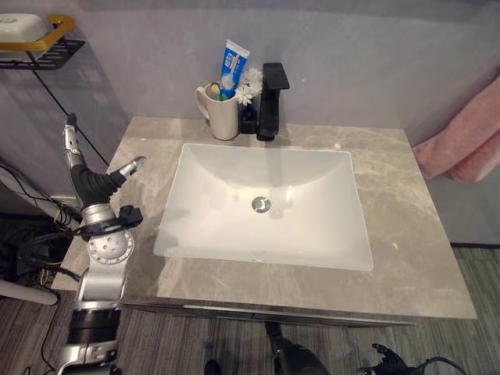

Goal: Put brush and paste in cup on sink, flatten towel.

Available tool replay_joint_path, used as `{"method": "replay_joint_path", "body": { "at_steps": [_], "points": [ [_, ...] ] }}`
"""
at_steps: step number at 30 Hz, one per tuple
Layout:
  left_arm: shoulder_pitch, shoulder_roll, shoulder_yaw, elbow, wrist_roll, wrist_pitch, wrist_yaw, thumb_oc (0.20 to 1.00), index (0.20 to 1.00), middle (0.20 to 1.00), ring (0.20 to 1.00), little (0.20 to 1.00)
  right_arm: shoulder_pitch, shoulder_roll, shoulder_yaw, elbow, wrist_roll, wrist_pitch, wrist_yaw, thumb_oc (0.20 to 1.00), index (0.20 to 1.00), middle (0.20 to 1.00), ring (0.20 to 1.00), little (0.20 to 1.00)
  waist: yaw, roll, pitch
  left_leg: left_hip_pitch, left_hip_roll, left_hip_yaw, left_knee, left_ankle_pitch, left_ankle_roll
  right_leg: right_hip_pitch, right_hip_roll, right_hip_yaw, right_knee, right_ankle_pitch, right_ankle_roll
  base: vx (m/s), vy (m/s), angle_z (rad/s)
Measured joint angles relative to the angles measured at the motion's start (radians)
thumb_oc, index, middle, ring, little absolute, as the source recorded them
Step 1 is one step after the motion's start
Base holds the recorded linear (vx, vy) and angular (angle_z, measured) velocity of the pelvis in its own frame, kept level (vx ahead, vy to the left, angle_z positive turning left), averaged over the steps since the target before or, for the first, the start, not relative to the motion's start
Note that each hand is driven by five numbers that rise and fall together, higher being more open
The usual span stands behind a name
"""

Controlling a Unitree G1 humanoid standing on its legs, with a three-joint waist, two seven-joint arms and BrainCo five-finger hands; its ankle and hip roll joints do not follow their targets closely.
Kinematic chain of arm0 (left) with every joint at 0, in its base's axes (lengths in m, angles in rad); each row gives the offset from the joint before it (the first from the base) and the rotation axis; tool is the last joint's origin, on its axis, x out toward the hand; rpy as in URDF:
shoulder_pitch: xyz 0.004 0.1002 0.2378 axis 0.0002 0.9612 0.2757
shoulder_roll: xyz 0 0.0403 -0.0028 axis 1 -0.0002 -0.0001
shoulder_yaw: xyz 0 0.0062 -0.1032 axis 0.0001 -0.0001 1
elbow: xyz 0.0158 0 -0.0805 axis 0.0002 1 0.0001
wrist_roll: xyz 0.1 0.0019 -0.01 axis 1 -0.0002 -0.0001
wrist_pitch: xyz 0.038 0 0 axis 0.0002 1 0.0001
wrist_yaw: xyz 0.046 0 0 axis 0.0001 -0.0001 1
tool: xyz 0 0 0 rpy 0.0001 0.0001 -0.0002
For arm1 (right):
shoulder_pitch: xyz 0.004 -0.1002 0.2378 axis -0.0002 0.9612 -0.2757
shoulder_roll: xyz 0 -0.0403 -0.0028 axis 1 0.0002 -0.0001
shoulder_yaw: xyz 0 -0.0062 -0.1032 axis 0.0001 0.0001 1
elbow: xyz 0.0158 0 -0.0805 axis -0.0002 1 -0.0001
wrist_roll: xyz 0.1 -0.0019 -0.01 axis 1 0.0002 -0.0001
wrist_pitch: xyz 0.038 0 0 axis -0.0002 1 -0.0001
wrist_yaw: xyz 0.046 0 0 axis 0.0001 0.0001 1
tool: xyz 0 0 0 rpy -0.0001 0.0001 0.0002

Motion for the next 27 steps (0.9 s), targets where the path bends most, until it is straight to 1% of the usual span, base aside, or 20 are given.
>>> {"method": "replay_joint_path", "body": {
  "at_steps": [4, 8, 10, 11, 12, 13, 14, 15, 16, 17, 18, 19, 20, 21, 22, 23, 24, 25, 26, 27],
  "points": [
    [0.02, 0.025, 0.008, -0.066, 0.072, -0.056, 0.004, 1.0, 1.0, 1.0, 1.0, 1.0, 0.022, 0.0, -0.006, 0.004, 0.0, -0.003, 0.0, 1.0, 1.0, 1.0, 1.0, 1.0, 0.007, -0.012, 0.004, 0.003, -0.025, -0.001, 0.001, 0.002, 0.015, 0.0, -0.017, 0.014, 0.005, 0.004, 0.016, -0.07, 0.054, -0.01],
    [-0.044, 0.028, -0.02, -0.065, 0.107, -0.066, 0.011, 1.0, 1.0, 1.0, 1.0, 1.0, 0.016, 0.0, -0.044, -0.032, 0.003, -0.022, -0.011, 1.0, 1.0, 1.0, 1.0, 1.0, -0.007, -0.044, 0.021, 0.0, -0.046, 0.018, 0.022, -0.006, 0.029, -0.002, -0.04, 0.032, 0.007, 0.013, 0.032, -0.16, 0.053, -0.13],
    [-0.085, 0.071, -0.056, -0.07, 0.147, -0.069, 0.035, 1.0, 1.0, 1.0, 1.0, 1.0, 0.027, 0.001, -0.077, -0.113, 0.031, -0.031, -0.015, 1.0, 1.0, 1.0, 1.0, 1.0, -0.034, -0.079, 0.038, -0.019, -0.065, 0.034, 0.052, -0.017, 0.041, -0.016, -0.05, 0.048, 0.005, 0.02, 0.047, -0.16, 0.055, -0.21],
    [-0.08, 0.087, -0.054, -0.081, 0.174, -0.076, 0.048, 1.0, 1.0, 1.0, 1.0, 1.0, 0.045, 0.008, -0.113, -0.182, 0.058, -0.045, -0.022, 1.0, 1.0, 1.0, 1.0, 1.0, -0.058, -0.099, 0.042, -0.034, -0.079, 0.06, 0.061, -0.024, 0.046, -0.04, -0.055, 0.071, 0.01, 0.01, 0.059, -0.17, 0.023, -0.48],
    [-0.076, 0.101, -0.052, -0.085, 0.183, -0.079, 0.058, 1.0, 1.0, 1.0, 1.0, 1.0, 0.051, 0.015, -0.119, -0.196, 0.076, -0.064, -0.032, 1.0, 1.0, 1.0, 1.0, 1.0, -0.061, -0.116, 0.051, -0.046, -0.083, 0.08, 0.075, -0.028, 0.051, -0.059, -0.06, 0.078, 0.012, -0.002, 0.068, -0.18, 0.041, -0.68],
    [-0.072, 0.112, -0.047, -0.087, 0.191, -0.077, 0.072, 1.0, 1.0, 1.0, 1.0, 1.0, 0.054, 0.025, -0.117, -0.202, 0.08, -0.064, -0.033, 1.0, 1.0, 1.0, 1.0, 1.0, -0.062, -0.135, 0.063, -0.069, -0.086, 0.115, 0.098, -0.035, 0.058, -0.091, -0.065, 0.065, 0.022, -0.04, 0.083, -0.14, 0.021, -0.73],
    [-0.065, 0.111, -0.043, -0.089, 0.197, -0.073, 0.08, 1.0, 1.0, 1.0, 1.0, 1.0, 0.054, 0.027, -0.114, -0.202, 0.08, -0.06, -0.031, 1.0, 1.0, 1.0, 1.0, 1.0, -0.055, -0.135, 0.071, -0.074, -0.071, 0.135, 0.1, -0.038, 0.061, -0.11, -0.067, 0.043, 0.037, -0.075, 0.104, -0.1, 0.008, -0.82],
    [-0.063, 0.105, -0.046, -0.078, 0.213, -0.066, 0.085, 1.0, 1.0, 1.0, 1.0, 1.0, 0.062, 0.037, -0.114, -0.182, 0.08, -0.059, -0.032, 1.0, 1.0, 1.0, 1.0, 1.0, -0.055, -0.134, 0.079, -0.086, -0.055, 0.162, 0.105, -0.044, 0.067, -0.125, -0.071, -0.033, 0.044, -0.093, 0.096, -0.1, -0.002, -0.65],
    [-0.063, 0.098, -0.046, -0.078, 0.215, -0.065, 0.085, 1.0, 1.0, 1.0, 1.0, 1.0, 0.073, 0.042, -0.113, -0.171, 0.079, -0.06, -0.032, 1.0, 1.0, 1.0, 1.0, 1.0, -0.058, -0.125, 0.085, -0.087, -0.043, 0.167, 0.104, -0.043, 0.067, -0.118, -0.071, -0.055, 0.051, -0.07, 0.09, -0.11, -0.005, -0.44],
    [-0.066, 0.098, -0.047, -0.078, 0.215, -0.067, 0.087, 1.0, 1.0, 1.0, 1.0, 1.0, 0.111, 0.046, -0.108, -0.151, 0.077, -0.062, -0.033, 1.0, 1.0, 1.0, 1.0, 1.0, -0.066, -0.128, 0.082, -0.088, -0.033, 0.173, 0.103, -0.043, 0.067, -0.094, -0.057, -0.073, 0.08, -0.035, 0.084, -0.11, -0.031, -0.23],
    [-0.062, 0.106, -0.04, -0.077, 0.214, -0.067, 0.091, 1.0, 1.0, 1.0, 1.0, 1.0, 0.13, 0.046, -0.098, -0.133, 0.074, -0.061, -0.035, 1.0, 1.0, 1.0, 1.0, 1.0, -0.054, -0.137, 0.075, -0.083, -0.036, 0.178, 0.101, -0.05, 0.056, -0.085, -0.044, -0.031, 0.1, -0.03, 0.057, -0.14, -0.097, -0.4],
    [-0.056, 0.106, -0.025, -0.07, 0.214, -0.066, 0.094, 1.0, 1.0, 1.0, 1.0, 1.0, 0.137, 0.038, -0.096, -0.128, 0.067, -0.061, -0.037, 1.0, 1.0, 1.0, 1.0, 1.0, -0.046, -0.13, 0.081, -0.086, -0.019, 0.194, 0.115, -0.054, 0.048, -0.093, -0.027, -0.038, 0.097, 0.013, 0.023, -0.11, -0.084, -0.5],
    [-0.045, 0.106, -0.014, -0.069, 0.214, -0.067, 0.095, 1.0, 1.0, 1.0, 1.0, 1.0, 0.136, 0.03, -0.096, -0.134, 0.067, -0.063, -0.04, 1.0, 1.0, 1.0, 1.0, 1.0, -0.047, -0.123, 0.086, -0.081, -0.016, 0.208, 0.119, -0.058, 0.043, -0.091, -0.013, -0.037, 0.087, 0.039, 0.024, -0.11, -0.146, -0.88],
    [-0.027, 0.103, 0.012, -0.07, 0.211, -0.069, 0.099, 1.0, 1.0, 1.0, 1.0, 1.0, 0.129, 0.026, -0.099, -0.147, 0.068, -0.063, -0.057, 1.0, 1.0, 1.0, 1.0, 1.0, -0.028, -0.112, 0.086, -0.081, 0.012, 0.251, 0.121, -0.058, 0.044, -0.081, 0.008, -0.039, 0.023, 0.14, 0.038, -0.03, -0.088, -0.85],
    [-0.022, 0.096, 0.028, -0.069, 0.209, -0.07, 0.099, 1.0, 1.0, 1.0, 1.0, 1.0, 0.117, 0.022, -0.099, -0.154, 0.069, -0.067, -0.061, 1.0, 1.0, 1.0, 1.0, 1.0, -0.023, -0.098, 0.09, -0.08, 0.037, 0.264, 0.116, -0.059, 0.048, -0.083, 0.023, -0.048, 0.011, 0.161, 0.045, -0.05, -0.14, -0.71],
    [-0.024, 0.048, 0.036, -0.068, 0.201, -0.072, 0.099, 1.0, 1.0, 1.0, 1.0, 1.0, 0.101, 0.023, -0.101, -0.142, 0.071, -0.064, -0.069, 1.0, 1.0, 1.0, 1.0, 1.0, -0.026, -0.057, 0.095, -0.066, 0.074, 0.263, 0.102, -0.051, 0.044, -0.087, 0.037, -0.139, 0.121, 0.005, 0.026, -0.02, -0.104, -0.3],
    [-0.014, 0.032, 0.034, -0.068, 0.201, -0.075, 0.099, 1.0, 1.0, 1.0, 1.0, 1.0, 0.109, 0.021, -0.104, -0.142, 0.071, -0.064, -0.073, 1.0, 1.0, 1.0, 1.0, 1.0, -0.012, -0.043, 0.094, -0.049, 0.086, 0.267, 0.09, -0.045, 0.035, -0.067, 0.029, -0.18, 0.166, -0.026, 0.007, -0.04, -0.222, -0.29],
    [0.008, 0.036, 0.037, -0.068, 0.189, -0.078, 0.098, 1.0, 1.0, 1.0, 1.0, 1.0, 0.111, 0.019, -0.107, -0.145, 0.071, -0.065, -0.079, 1.0, 1.0, 1.0, 1.0, 1.0, 0.018, -0.049, 0.088, -0.02, 0.084, 0.285, 0.087, -0.045, 0.031, -0.023, 0.011, -0.174, 0.179, -0.073, 0.017, -0.02, -0.167, -0.28],
    [0.011, 0.035, 0.036, -0.068, 0.17, -0.078, 0.096, 1.0, 1.0, 1.0, 1.0, 1.0, 0.111, 0.015, -0.107, -0.147, 0.072, -0.065, -0.081, 1.0, 1.0, 1.0, 1.0, 1.0, 0.026, -0.064, 0.078, -0.007, 0.084, 0.287, 0.086, -0.043, 0.028, -0.009, 0.006, -0.183, 0.173, -0.093, 0.002, 0.01, -0.187, -0.24],
    [0.02, 0.035, 0.037, -0.069, 0.162, -0.079, 0.096, 1.0, 1.0, 1.0, 1.0, 1.0, 0.107, 0.008, -0.107, -0.151, 0.072, -0.064, -0.081, 1.0, 1.0, 1.0, 1.0, 1.0, 0.035, -0.065, 0.076, 0.002, 0.085, 0.293, 0.086, -0.039, 0.021, 0.006, 0.009, -0.191, 0.153, -0.094, 0.0, 0.06, -0.133, -0.18]
  ]
}}
